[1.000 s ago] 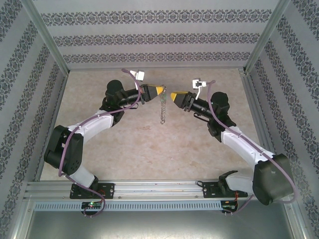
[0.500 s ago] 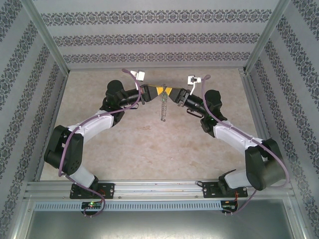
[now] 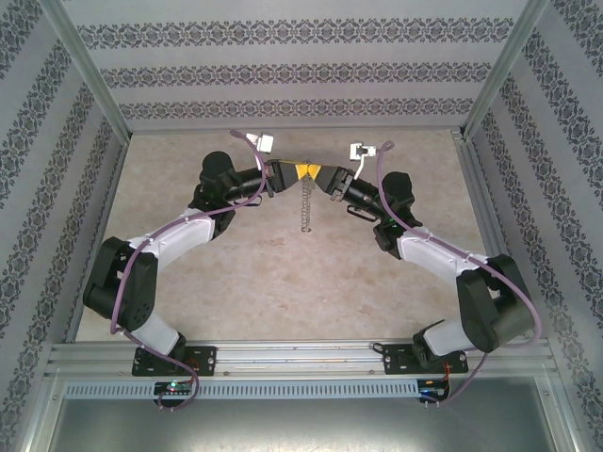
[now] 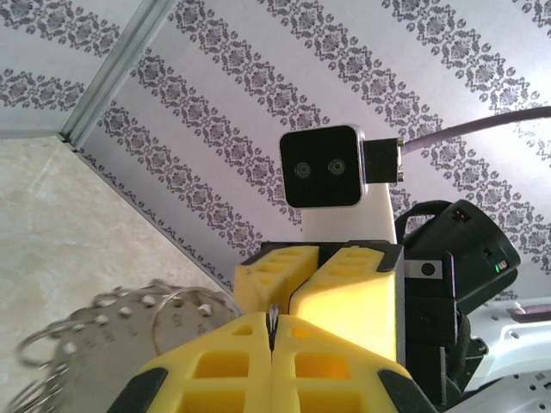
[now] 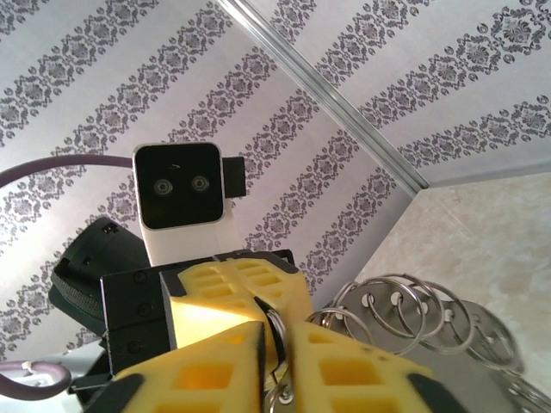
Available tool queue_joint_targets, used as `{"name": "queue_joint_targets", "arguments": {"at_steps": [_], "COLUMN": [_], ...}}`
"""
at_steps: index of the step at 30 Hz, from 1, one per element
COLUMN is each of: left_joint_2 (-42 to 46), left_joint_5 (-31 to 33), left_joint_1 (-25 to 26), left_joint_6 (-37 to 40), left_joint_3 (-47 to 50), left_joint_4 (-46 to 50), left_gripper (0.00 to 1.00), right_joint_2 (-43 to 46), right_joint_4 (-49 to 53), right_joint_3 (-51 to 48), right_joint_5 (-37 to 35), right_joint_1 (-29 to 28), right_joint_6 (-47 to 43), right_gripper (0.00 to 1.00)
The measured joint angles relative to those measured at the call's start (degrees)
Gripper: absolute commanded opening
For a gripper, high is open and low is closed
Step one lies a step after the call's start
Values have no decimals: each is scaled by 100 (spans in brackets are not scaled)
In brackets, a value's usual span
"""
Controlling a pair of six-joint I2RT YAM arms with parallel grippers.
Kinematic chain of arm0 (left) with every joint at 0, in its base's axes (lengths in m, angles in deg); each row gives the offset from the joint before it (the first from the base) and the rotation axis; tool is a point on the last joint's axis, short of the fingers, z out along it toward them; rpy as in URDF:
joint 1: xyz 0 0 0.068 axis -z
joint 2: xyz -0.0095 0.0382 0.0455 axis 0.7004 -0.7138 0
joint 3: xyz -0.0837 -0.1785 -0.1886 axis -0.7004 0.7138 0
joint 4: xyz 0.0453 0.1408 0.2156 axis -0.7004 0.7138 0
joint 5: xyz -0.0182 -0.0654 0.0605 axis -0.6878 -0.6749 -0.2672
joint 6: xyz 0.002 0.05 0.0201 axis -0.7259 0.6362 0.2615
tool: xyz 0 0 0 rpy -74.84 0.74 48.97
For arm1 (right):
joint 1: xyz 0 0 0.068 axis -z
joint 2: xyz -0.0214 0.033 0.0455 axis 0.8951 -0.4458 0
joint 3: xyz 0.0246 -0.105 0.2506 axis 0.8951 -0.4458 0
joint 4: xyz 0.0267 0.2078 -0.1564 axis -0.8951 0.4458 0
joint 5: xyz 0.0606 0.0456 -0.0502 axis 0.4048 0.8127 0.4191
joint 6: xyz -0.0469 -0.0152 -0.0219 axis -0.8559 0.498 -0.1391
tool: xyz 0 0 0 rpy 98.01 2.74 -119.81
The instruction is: Put the keys on the keyring
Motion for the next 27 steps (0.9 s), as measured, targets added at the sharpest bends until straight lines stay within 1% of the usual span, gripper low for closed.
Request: {"name": "queue_joint_targets", "arguments": {"at_steps": [2,8,9,12,13,18,23,27], "left_joint_2": [0,0,0,0,0,0,0,0], "left_joint_5": [72,267,282,282,278,186,-57,-313], "left_joint_1": [-2,-15,-17,-13,-13,-33,-256,-433], "left_joint_6": [-2,-2,-2,48,81,208,306,385], "left_joint_3": [2,2,2,2,2,-2,-116,-420], "left_joint_4": [0,-33,-33,-26,9,164,433,717], "left_gripper": [0,0,3,19,21,29,32,33], "right_joint_2": [-76,-330,-350,-385,-393,-570,-866,-1189], "right_joint_4": [-111,-420,-444,-452,-455,-391,-232,-166], "right_joint_3": [31,136,146,184,201,382,741,1204], "right_joint_5": [-7,0,24,214,297,704,1147,1600], "right_joint_1": [0,9,28,107,149,457,774,946], "right_joint_6": [57,216,219,240,251,323,343,369], "right_gripper": [0,0,0,0,0,0,0,0]}}
